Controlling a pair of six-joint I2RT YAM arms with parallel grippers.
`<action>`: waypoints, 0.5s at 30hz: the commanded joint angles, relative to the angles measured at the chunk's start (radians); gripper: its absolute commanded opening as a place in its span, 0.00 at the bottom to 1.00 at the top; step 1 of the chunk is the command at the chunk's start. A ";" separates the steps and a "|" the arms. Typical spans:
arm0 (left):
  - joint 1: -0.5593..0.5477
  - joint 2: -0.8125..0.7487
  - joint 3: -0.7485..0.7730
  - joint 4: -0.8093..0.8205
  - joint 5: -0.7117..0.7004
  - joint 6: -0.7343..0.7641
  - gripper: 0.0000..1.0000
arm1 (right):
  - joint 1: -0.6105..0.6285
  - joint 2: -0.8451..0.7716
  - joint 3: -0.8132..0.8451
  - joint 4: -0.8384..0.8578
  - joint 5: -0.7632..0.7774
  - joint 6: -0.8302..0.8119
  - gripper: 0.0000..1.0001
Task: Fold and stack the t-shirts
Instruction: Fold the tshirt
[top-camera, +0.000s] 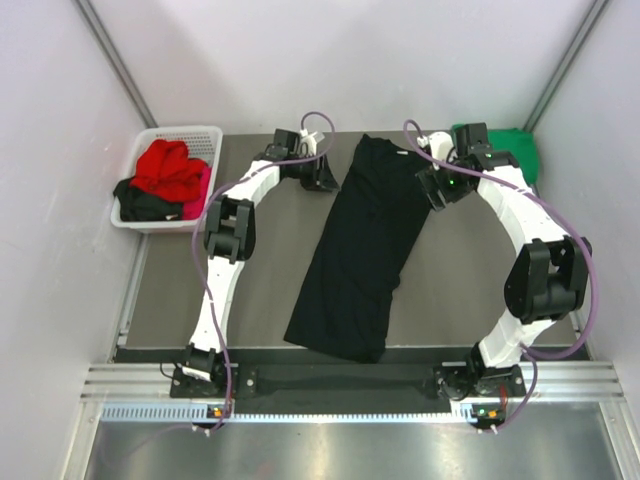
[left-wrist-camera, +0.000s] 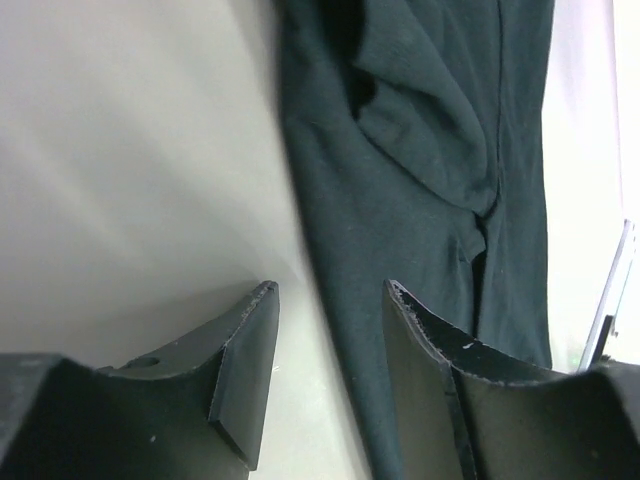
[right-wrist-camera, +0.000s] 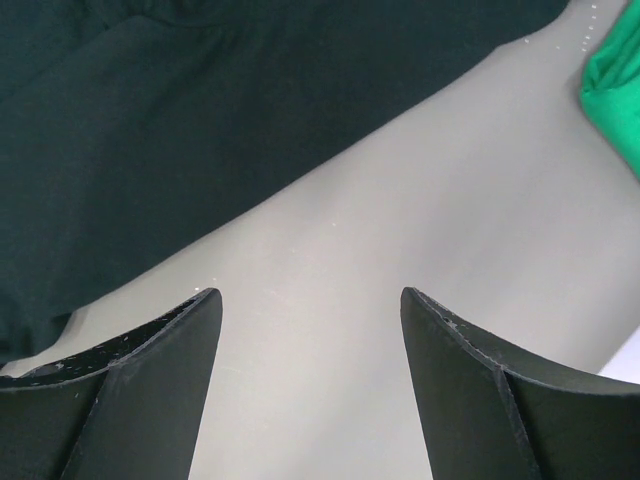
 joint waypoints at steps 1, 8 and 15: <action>-0.041 -0.034 -0.038 -0.055 0.000 0.079 0.51 | 0.005 -0.025 0.032 0.014 -0.051 0.018 0.73; -0.031 -0.017 -0.071 -0.085 0.003 0.078 0.43 | 0.002 0.019 0.075 0.012 -0.063 0.029 0.73; -0.022 0.003 -0.062 -0.063 -0.056 0.059 0.00 | 0.001 0.043 0.135 0.025 -0.063 -0.011 0.73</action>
